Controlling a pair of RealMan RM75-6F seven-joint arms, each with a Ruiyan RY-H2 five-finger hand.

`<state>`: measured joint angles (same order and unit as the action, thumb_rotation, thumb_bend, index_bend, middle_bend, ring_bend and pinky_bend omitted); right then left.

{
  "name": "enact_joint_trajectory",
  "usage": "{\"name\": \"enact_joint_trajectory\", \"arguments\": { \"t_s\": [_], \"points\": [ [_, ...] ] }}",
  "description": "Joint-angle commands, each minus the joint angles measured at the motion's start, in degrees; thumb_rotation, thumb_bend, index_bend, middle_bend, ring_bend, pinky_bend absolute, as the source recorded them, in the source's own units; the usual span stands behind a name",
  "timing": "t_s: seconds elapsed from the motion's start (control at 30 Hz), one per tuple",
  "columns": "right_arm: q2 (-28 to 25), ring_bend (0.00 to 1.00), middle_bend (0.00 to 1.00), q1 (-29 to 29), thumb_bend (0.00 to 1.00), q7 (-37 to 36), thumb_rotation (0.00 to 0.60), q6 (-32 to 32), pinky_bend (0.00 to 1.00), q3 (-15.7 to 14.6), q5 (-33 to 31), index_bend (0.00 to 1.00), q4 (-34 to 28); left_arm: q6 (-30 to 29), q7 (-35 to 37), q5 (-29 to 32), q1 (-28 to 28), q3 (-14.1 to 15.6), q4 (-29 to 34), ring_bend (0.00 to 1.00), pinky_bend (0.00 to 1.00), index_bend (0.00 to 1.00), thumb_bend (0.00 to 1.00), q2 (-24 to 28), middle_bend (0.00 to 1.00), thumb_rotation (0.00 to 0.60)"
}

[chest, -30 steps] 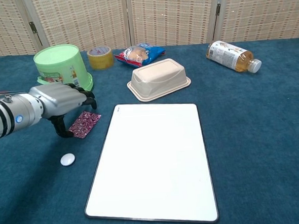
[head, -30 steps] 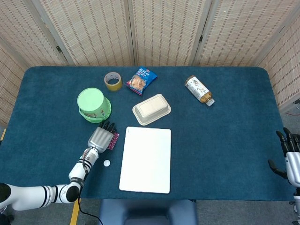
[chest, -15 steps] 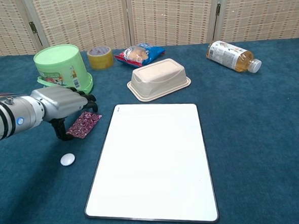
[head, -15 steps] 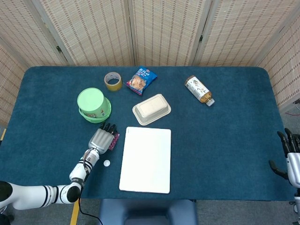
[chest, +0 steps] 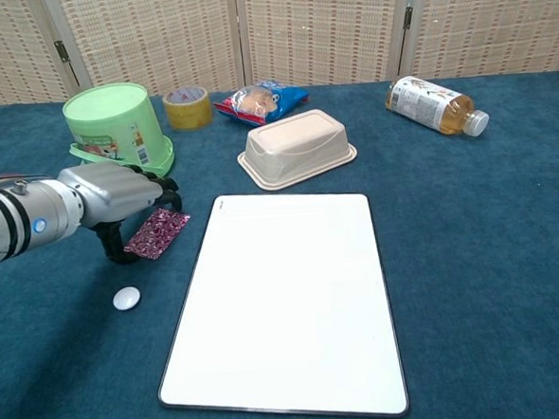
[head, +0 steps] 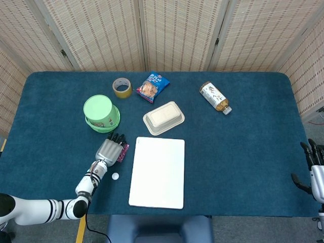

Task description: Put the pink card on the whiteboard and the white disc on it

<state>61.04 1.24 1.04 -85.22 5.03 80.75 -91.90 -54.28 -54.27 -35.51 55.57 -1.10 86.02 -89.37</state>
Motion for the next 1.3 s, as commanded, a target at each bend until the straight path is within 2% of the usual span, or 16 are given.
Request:
{"name": "enact_joint_trajectory", "arguments": {
  "t_s": [0.03,0.27,0.5,0.77,1.1,1.3],
  "points": [
    [0.03,0.08,0.03,0.00,0.31,-0.03,0.600,0.04,0.00,-0.03,0.02,0.01,0.03,-0.08,-0.06,0.23,0.21,0.08,-0.12,0.00,0.00,0.16,0.34,-0.11,0.04,0.600],
    [0.07,0.08,0.03,-0.11,0.31,-0.23,0.600,0.02,0.00,-0.02,-0.04,0.01,0.24,-0.22,-0.14,0.68,0.76,0.41,-0.19,0.00,0.00,0.18,0.34,-0.28,0.04,0.600],
    [0.14,0.08,0.03,-0.12,0.31,-0.48,0.600,0.11,0.00,0.01,-0.08,0.01,0.42,-0.37,1.52,-1.50,0.40,0.86,-1.17,0.00,0.00,0.25,0.34,-0.75,0.04,0.600],
    [0.16,0.08,0.03,-0.21,0.31,-0.62,0.600,0.00,0.00,0.05,-0.09,0.01,0.43,-0.91,2.71,-3.24,0.15,0.76,-0.77,0.00,0.00,0.27,0.34,-0.20,0.04,0.600],
    [0.07,0.08,0.03,-0.27,0.31,-0.80,0.600,-0.13,0.00,0.07,0.10,0.01,0.50,-3.77,3.52,-7.88,-0.26,0.37,5.85,0.00,0.00,0.27,0.34,3.77,0.04,0.600],
    [-0.15,0.08,0.03,-0.51,0.31,-0.78,0.600,-0.42,0.00,0.00,0.16,0.01,0.34,-4.36,2.53,-12.26,0.74,0.27,9.94,0.00,0.00,0.27,0.34,3.89,0.04,0.600]
  ]
}}
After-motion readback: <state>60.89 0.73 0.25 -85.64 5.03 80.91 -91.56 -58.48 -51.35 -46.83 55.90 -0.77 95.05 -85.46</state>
